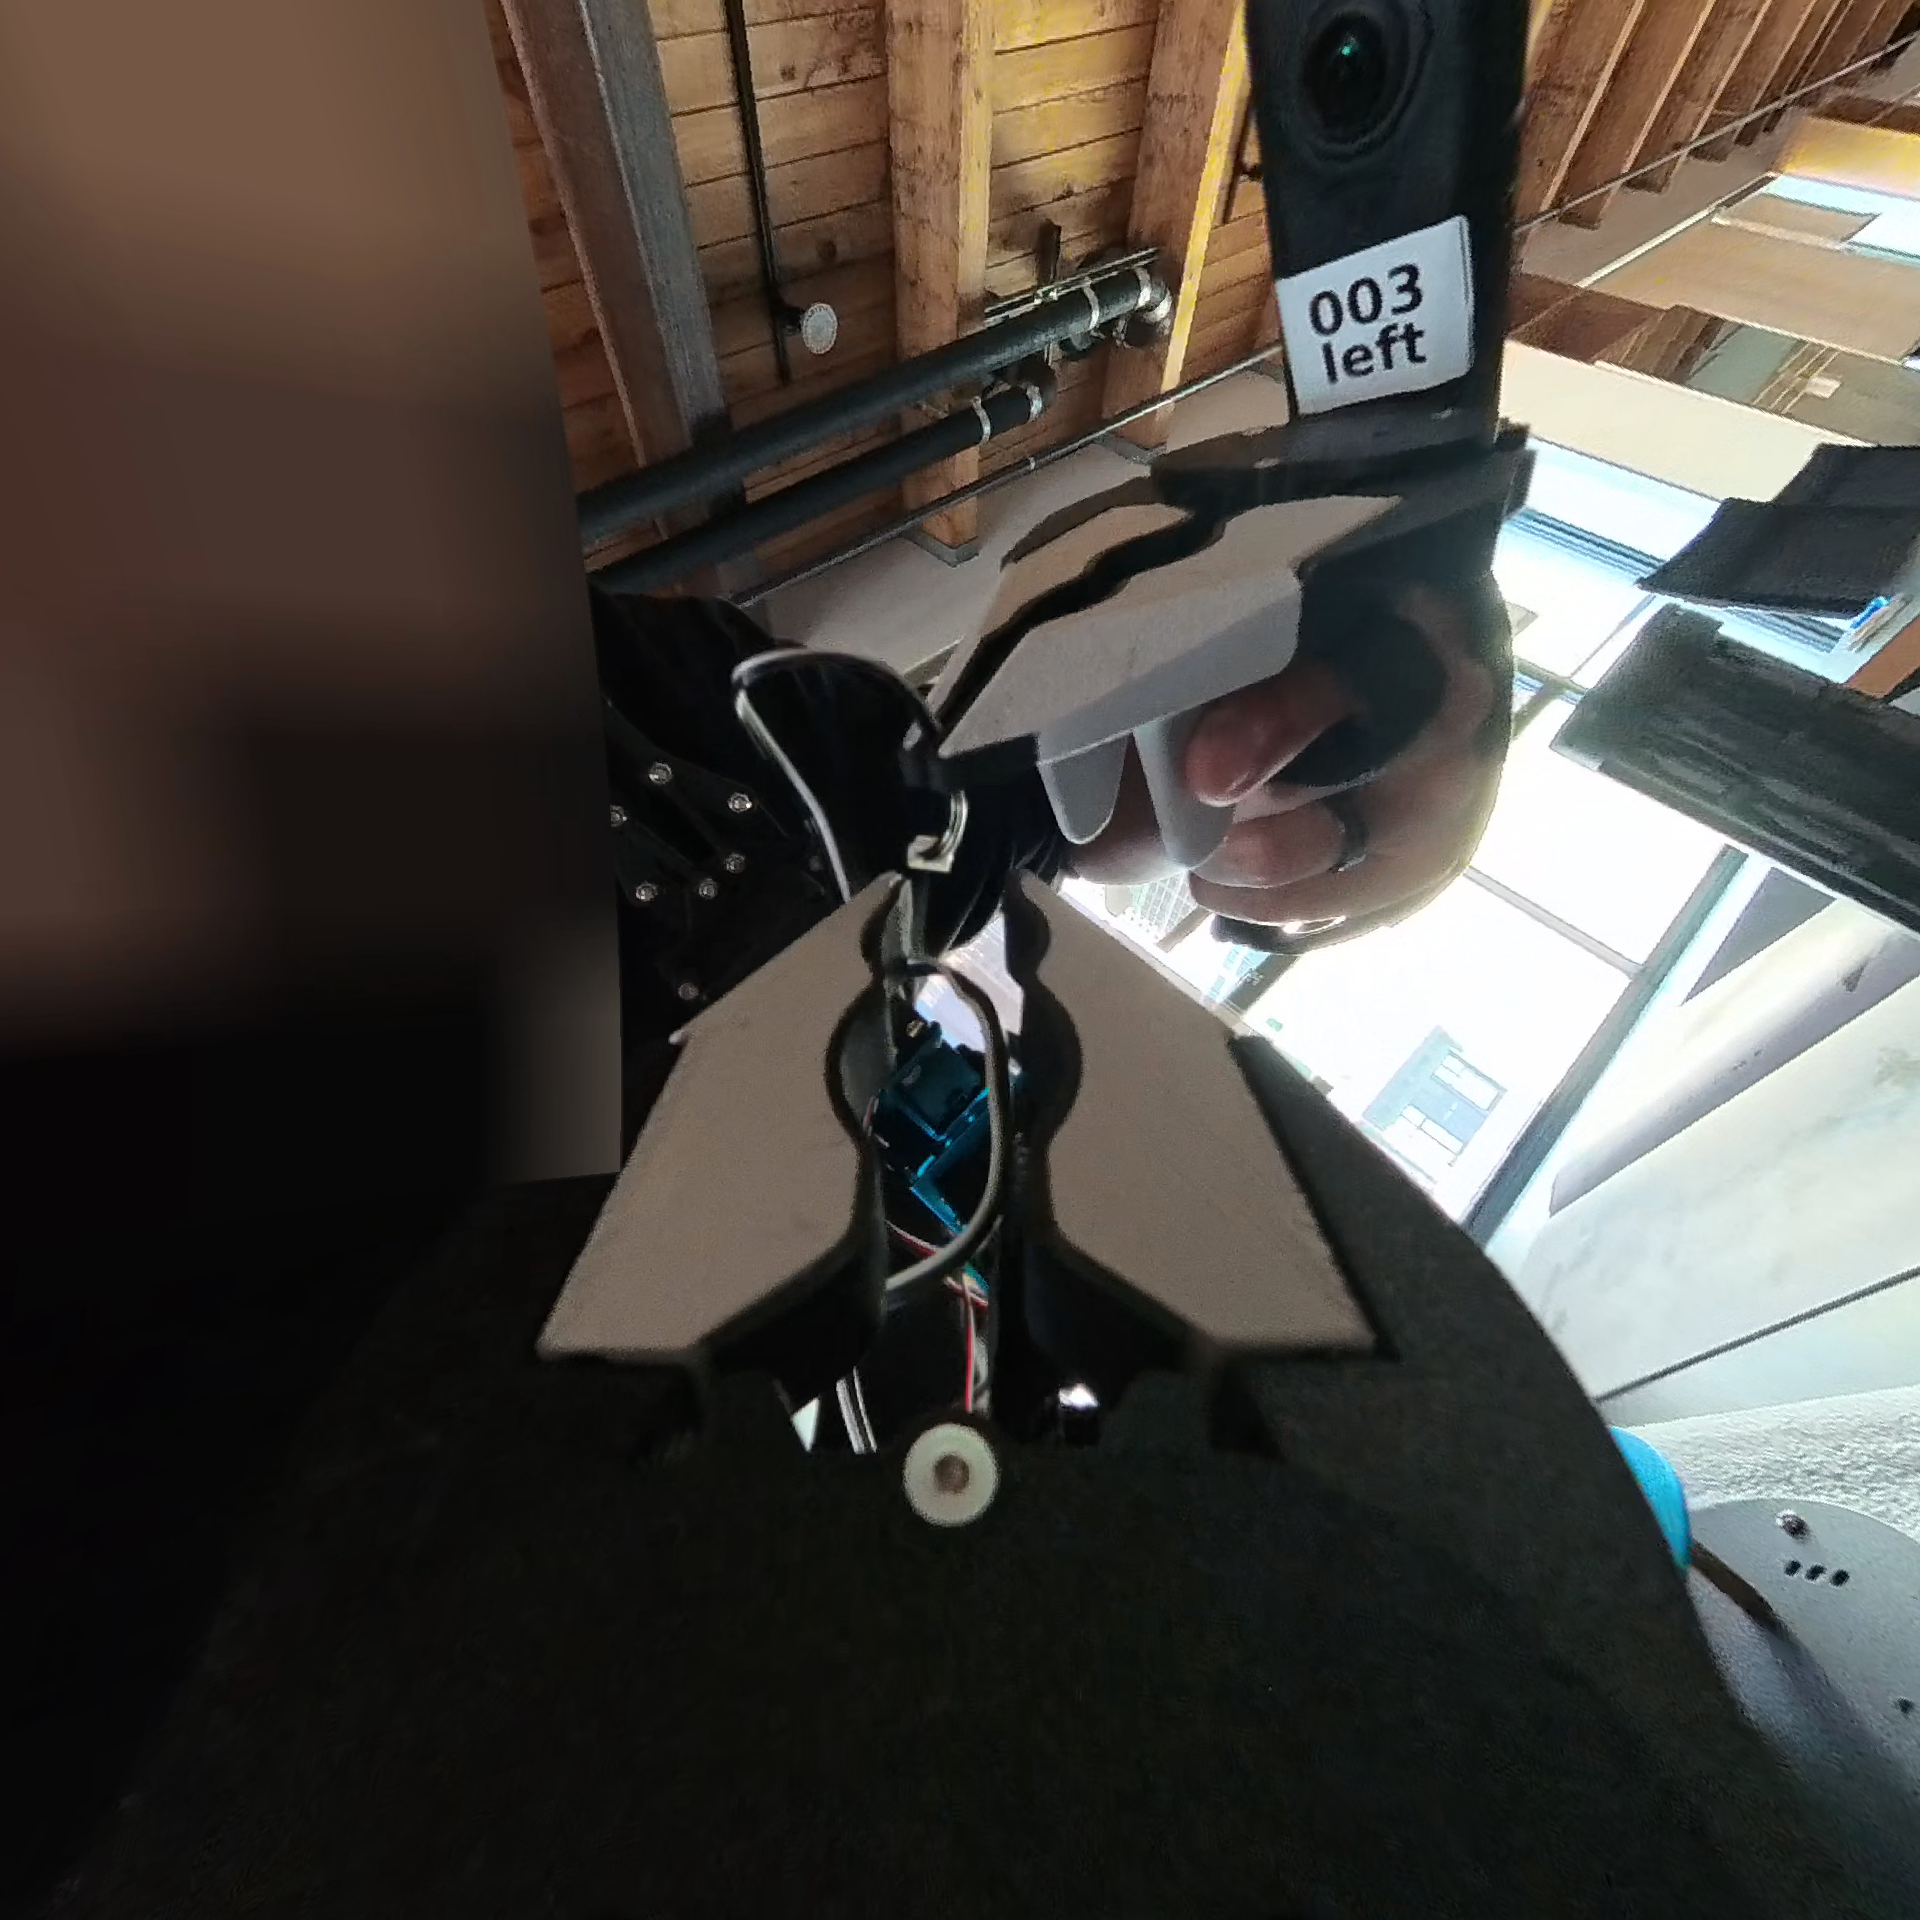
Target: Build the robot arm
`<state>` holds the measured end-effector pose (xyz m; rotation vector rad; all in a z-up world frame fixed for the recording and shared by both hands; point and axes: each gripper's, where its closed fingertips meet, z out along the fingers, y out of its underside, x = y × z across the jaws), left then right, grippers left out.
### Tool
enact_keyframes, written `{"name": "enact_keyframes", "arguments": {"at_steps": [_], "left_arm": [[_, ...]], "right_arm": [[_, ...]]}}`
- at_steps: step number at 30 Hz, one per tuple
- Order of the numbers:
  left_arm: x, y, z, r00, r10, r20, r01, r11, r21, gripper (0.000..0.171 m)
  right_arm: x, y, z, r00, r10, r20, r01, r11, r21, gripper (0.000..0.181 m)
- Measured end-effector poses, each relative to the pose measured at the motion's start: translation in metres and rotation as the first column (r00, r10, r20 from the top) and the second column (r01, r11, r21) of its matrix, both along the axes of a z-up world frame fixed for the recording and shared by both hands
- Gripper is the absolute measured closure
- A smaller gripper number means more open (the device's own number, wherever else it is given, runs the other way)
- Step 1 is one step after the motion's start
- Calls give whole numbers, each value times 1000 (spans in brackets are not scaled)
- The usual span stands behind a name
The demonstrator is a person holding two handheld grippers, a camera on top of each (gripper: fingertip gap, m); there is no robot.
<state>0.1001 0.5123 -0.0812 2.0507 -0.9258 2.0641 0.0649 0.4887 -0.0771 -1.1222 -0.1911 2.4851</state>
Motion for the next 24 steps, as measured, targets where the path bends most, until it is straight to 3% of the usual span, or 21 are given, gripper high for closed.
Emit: {"name": "enact_keyframes", "arguments": {"at_steps": [1,24], "left_arm": [[0,-1,-2,1000,-1,-8,1,1000,18,171],[-5,-2,-11,998,-17,-52,21,997,77,171]], "right_arm": [[0,1,1,1000,-1,-6,1,1000,-6,166],[-2,0,-6,998,43,48,-44,999,17,175]]}}
